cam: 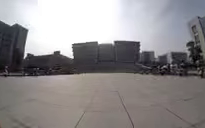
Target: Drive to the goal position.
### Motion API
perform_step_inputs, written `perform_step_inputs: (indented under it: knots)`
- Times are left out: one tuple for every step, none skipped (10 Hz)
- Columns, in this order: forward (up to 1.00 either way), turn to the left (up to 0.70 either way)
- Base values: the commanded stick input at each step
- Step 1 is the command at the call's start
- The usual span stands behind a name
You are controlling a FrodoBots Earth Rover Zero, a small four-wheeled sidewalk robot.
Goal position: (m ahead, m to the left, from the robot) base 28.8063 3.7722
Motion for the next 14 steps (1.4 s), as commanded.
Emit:
perform_step_inputs:
  knots:
    - [1.0, 0.0]
    - [1.0, 0.0]
    - [1.0, 0.0]
    - [1.0, 0.0]
    - [1.0, 0.0]
    - [1.0, 0.0]
    - [1.0, 0.0]
    - [1.0, 0.0]
    - [1.0, 0.0]
    - [1.0, 0.0]
    - [1.0, 0.0]
    - [1.0, 0.0]
    - [1.0, 0.0]
    - [1.0, 0.0]
